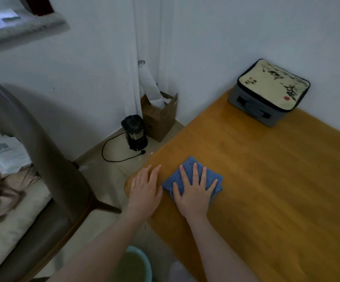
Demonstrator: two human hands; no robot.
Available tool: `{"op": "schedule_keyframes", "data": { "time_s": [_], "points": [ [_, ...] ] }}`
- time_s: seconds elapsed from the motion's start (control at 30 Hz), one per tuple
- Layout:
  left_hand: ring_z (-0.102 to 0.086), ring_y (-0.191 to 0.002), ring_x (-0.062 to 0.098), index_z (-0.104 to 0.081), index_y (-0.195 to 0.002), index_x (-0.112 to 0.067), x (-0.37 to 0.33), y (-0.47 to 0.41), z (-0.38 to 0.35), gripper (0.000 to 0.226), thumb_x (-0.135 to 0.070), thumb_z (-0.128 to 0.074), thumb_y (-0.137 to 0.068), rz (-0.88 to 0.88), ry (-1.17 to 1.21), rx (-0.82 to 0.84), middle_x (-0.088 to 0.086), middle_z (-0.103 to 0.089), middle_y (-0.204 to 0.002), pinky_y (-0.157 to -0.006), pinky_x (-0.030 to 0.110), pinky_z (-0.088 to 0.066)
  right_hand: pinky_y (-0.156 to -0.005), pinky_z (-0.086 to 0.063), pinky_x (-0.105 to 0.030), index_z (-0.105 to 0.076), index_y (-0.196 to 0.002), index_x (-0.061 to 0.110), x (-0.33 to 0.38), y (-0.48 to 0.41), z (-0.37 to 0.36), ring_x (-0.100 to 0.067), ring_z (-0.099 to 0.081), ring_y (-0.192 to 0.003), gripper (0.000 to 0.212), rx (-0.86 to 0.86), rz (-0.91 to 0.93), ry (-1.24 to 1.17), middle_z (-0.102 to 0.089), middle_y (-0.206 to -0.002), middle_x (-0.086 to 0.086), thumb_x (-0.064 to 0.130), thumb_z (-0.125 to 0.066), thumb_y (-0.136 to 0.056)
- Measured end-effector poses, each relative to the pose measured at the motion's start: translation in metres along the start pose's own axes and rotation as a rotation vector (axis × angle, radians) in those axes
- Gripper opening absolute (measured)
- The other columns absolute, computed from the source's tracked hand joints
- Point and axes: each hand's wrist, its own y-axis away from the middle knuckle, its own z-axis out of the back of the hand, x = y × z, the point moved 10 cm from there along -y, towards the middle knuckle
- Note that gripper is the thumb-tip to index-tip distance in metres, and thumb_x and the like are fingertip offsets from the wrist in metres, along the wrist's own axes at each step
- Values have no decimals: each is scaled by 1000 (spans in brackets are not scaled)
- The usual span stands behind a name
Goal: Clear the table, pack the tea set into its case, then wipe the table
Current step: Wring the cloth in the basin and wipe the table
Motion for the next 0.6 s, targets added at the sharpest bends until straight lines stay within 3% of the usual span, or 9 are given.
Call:
{"op": "schedule_keyframes", "data": {
  "time_s": [0.17,0.6],
  "points": [
    [-10,-148,22,-8,-153,-28,-22,-43,1,62,-42,-36,-100,-27,-22,13,3,-11,-161,-119,41,-7,-112,-2,-67,-23,-152,35,-28,-45,4,-32,-14,-148,67,-26,-66,17,-19,-161,-6,65,-22,-93],
    [-3,-149,21,-8,-153,-30,-81,-161,-18,64,-44,-37,-99,-86,-5,50,3,-3,-162,-117,39,6,-112,9,-65,-5,-153,43,-109,-194,26,-27,11,-149,67,3,-155,47,5,-163,0,68,-13,-91]
  ]
}}
